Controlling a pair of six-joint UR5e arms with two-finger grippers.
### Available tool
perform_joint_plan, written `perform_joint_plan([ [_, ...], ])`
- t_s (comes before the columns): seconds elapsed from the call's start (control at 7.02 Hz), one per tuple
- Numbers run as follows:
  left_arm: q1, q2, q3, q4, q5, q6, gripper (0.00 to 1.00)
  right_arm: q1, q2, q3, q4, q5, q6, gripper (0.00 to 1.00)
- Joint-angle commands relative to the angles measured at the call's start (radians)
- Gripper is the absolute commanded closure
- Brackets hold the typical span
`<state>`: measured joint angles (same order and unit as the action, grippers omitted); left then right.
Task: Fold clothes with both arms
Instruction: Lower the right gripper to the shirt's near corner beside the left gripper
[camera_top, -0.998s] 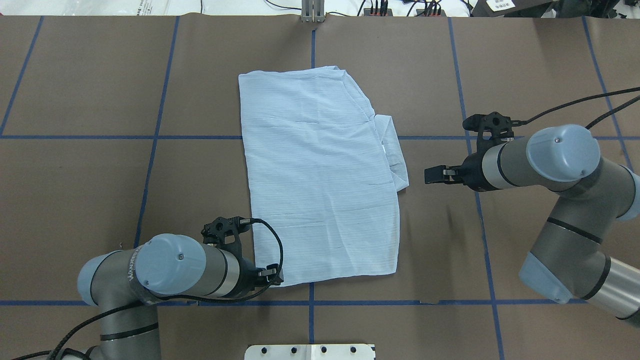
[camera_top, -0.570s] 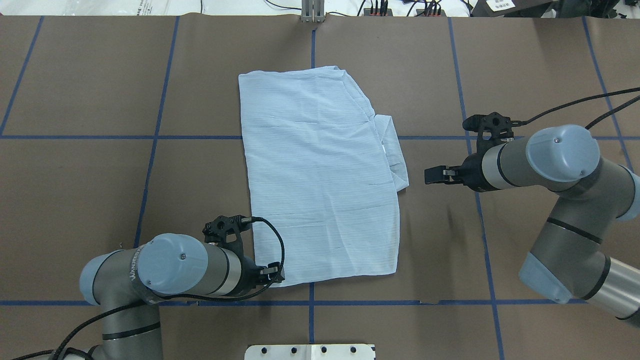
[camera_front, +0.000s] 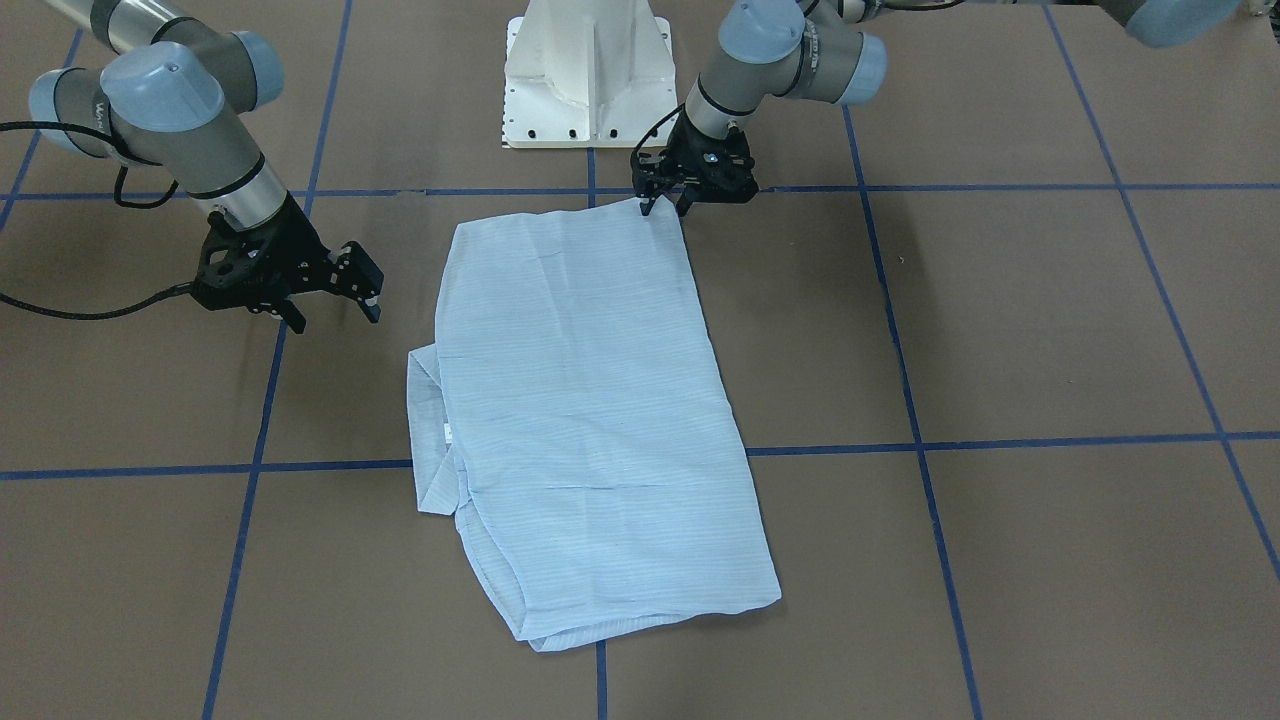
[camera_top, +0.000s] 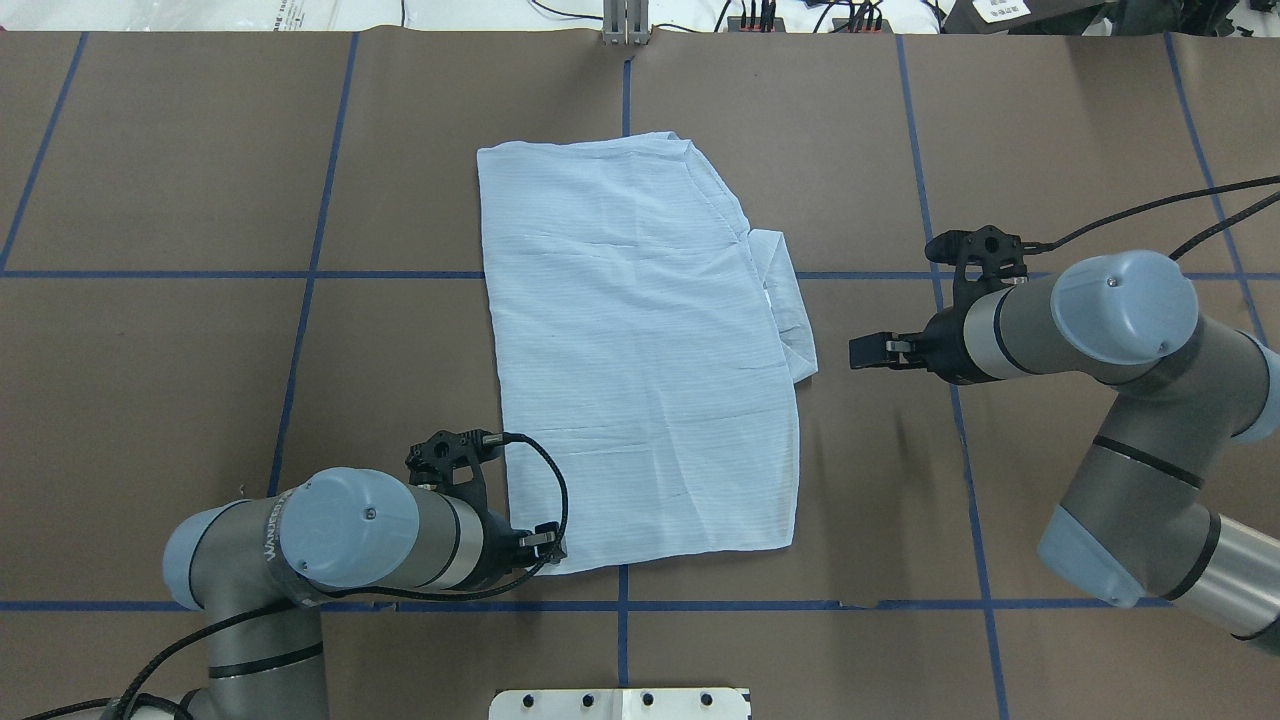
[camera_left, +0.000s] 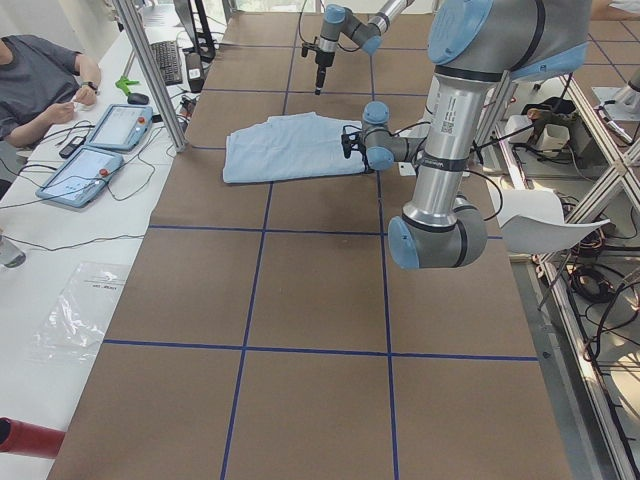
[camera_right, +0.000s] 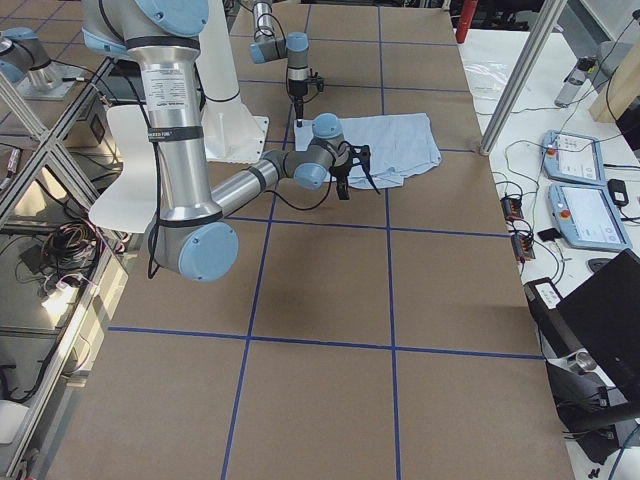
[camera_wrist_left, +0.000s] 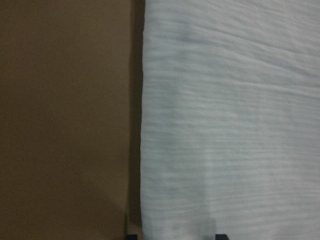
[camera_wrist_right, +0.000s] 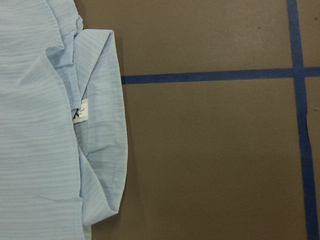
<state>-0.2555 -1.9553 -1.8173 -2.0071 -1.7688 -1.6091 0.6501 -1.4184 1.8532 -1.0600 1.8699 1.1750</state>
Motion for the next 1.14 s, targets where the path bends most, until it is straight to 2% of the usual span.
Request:
perform_joint_plan([
  [0.0,-0.001,-0.008,0.004,0.001,-0.001,0.0,0.6,-0.001,0.001,0.0,0.0,0.0,0.0,0.0],
  [0.14,-0.001,-0.014,0.001,0.001,-0.001,-0.002,0.91,-0.001,-0.001,0.0,0.0,0.0,0.0,0.0],
  [0.29,-0.001,-0.014,-0.005,0.001,-0.001,-0.002,1.0,-0.001,-0.001,0.0,0.0,-0.002,0.0,0.0],
  [0.43,-0.002,-0.014,-0.01,0.001,-0.001,-0.002,1.0,-0.006,-0.002,0.001,-0.001,-0.003,0.017,0.0],
  [0.57,-0.002,-0.013,-0.008,0.001,-0.001,-0.002,1.0,-0.019,-0.001,0.01,-0.002,-0.003,0.12,0.0],
  [1.0,-0.001,-0.014,-0.005,0.001,-0.001,-0.014,1.0,-0.156,-0.013,0.11,-0.086,-0.043,0.629,0.01],
])
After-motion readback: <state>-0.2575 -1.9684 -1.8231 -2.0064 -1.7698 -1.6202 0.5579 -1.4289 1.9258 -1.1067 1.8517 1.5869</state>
